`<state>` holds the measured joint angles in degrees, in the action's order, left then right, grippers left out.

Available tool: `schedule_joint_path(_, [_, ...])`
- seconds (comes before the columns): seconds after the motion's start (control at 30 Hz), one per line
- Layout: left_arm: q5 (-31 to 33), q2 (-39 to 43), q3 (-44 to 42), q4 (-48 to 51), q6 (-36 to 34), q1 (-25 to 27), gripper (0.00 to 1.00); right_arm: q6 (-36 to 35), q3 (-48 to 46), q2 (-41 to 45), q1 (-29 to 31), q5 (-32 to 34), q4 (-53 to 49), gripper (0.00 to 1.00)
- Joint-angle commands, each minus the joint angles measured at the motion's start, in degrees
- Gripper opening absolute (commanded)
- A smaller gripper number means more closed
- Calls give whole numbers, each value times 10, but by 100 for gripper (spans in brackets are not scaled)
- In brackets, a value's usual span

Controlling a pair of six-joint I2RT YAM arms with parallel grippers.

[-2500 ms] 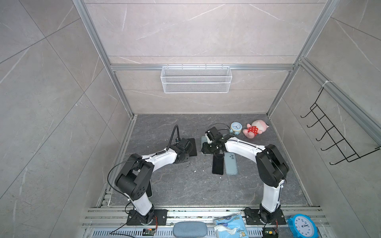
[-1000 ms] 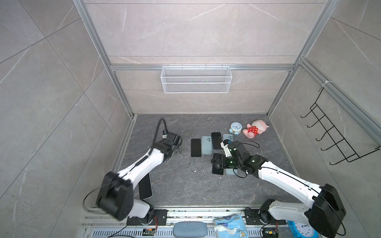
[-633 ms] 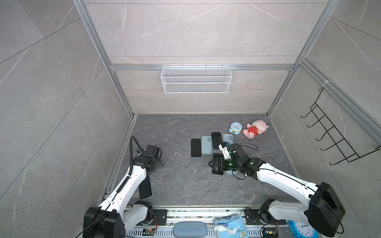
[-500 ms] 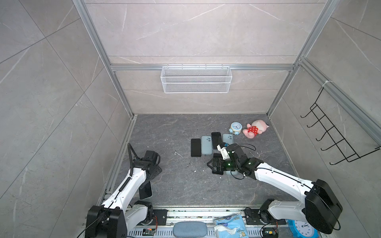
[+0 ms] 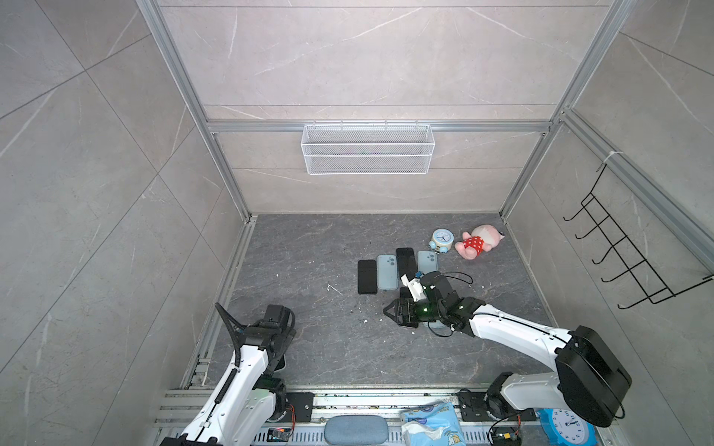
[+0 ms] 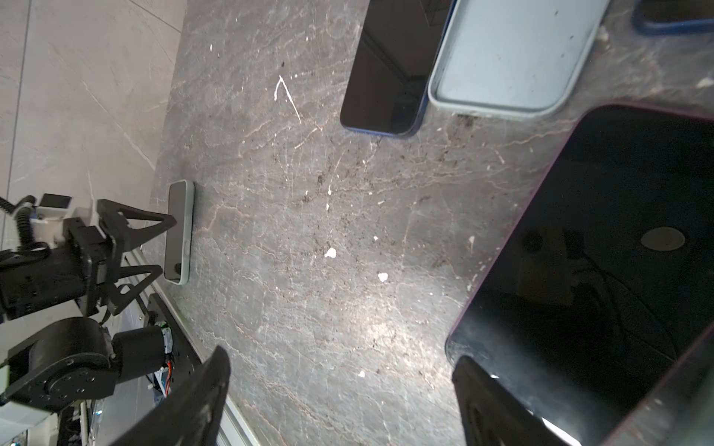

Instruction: Take the phone out of the phone case

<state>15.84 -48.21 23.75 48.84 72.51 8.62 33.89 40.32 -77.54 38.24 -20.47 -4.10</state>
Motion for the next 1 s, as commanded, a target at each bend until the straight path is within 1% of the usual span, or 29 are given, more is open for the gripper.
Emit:
schedule_joint_path(0.0, [-37, -14, -9, -49, 6, -4, 100, 11, -5, 5, 1, -9, 11, 91])
schedule_joint_path(0.13, [-93, -65, -13, -123, -26, -4, 100, 14, -2, 16, 2, -1, 6, 91])
schedule_joint_path(0.2, [-135, -93, -37, -202, -29, -4, 100, 15, 2, 12, 2, 2, 5, 91])
schedule_joint_path(0.27, [-176, -118, -65, -318, -25, -1, 100, 18, 5, 8, 2, 3, 6, 91])
schedule_joint_path(0.3, [-184, -129, -69, -354, -23, 2, 100, 21, 6, 7, 2, 3, 8, 90])
schedule_joint_path(0.37, [-196, -155, -63, -424, -36, 16, 100, 25, 5, 4, 1, 3, 12, 90])
schedule_joint_path(0.47, [-216, -209, -34, -494, -49, 41, 100, 32, 3, -1, 2, 6, 19, 90])
schedule_joint_path(0.53, [-230, -235, -13, -505, -53, 49, 98, 37, 3, -7, 2, 6, 24, 90])
schedule_joint_path(0.57, [-218, -226, -5, -473, -52, 49, 96, 39, 3, -9, 2, 5, 24, 89])
schedule_joint_path(0.6, [-192, -206, 8, -425, -53, 49, 96, 41, 1, -8, 2, 5, 25, 89])
schedule_joint_path(0.7, [-93, -100, 40, -251, -56, 48, 99, 42, -8, -1, 3, 8, 24, 89])
schedule_joint_path(0.77, [-20, -36, 68, -128, -53, 46, 100, 41, -11, -1, 3, 11, 21, 89])
schedule_joint_path(0.83, [56, 14, 91, -8, -33, 42, 100, 41, -10, -8, 3, 6, 26, 89])
schedule_joint_path(0.9, [95, 45, 93, 57, -20, 25, 100, 43, -9, -17, 3, 0, 36, 89])
schedule_joint_path(0.97, [94, 57, 84, 89, -12, -7, 100, 45, -7, -26, 3, -5, 41, 89])
